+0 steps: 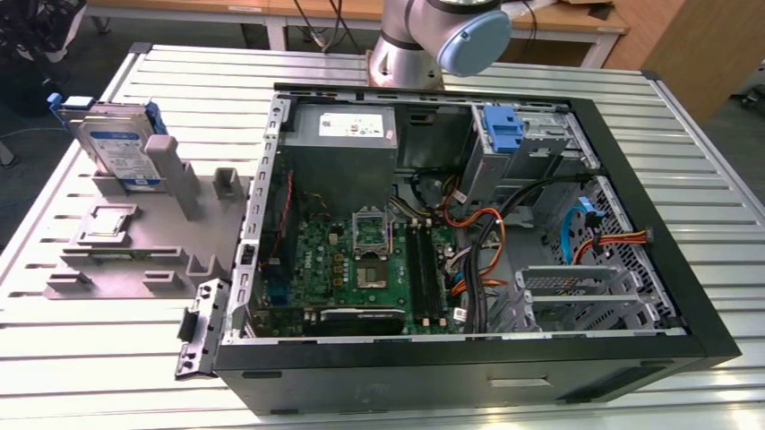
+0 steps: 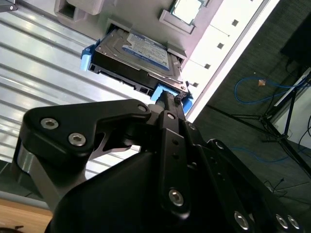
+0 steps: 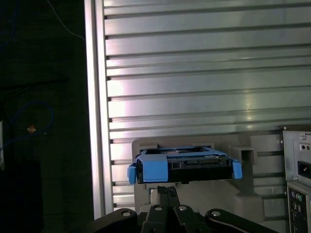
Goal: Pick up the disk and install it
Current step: 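Pick up the disk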
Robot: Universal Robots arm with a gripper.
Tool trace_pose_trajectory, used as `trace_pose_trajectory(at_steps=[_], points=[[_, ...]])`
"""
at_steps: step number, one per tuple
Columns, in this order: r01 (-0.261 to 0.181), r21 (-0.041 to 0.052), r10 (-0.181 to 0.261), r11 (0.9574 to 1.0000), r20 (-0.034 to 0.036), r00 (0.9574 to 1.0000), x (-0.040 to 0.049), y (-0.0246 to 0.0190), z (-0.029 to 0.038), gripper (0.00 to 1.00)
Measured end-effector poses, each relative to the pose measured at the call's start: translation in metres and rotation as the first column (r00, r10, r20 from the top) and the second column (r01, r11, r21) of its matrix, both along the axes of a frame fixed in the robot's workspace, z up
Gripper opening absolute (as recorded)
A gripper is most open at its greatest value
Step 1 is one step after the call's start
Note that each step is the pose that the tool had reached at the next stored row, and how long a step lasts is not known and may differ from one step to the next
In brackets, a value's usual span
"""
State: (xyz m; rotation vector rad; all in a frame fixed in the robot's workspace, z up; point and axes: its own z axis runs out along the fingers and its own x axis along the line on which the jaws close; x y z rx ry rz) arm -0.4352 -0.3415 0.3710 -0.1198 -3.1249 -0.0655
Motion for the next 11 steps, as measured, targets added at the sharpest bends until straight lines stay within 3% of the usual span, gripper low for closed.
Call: trace_pose_trajectory(at_steps=[5,11], points=[[-0.008,0.0002,0.008,1.0000,0.0001,1.0000,-0.0002,0.0000,0.0000,0.10],[-0.077,0.0002,0.077,0.9970,-0.0001,0.9970,-0.0002,0.0000,0.0000,0.10]])
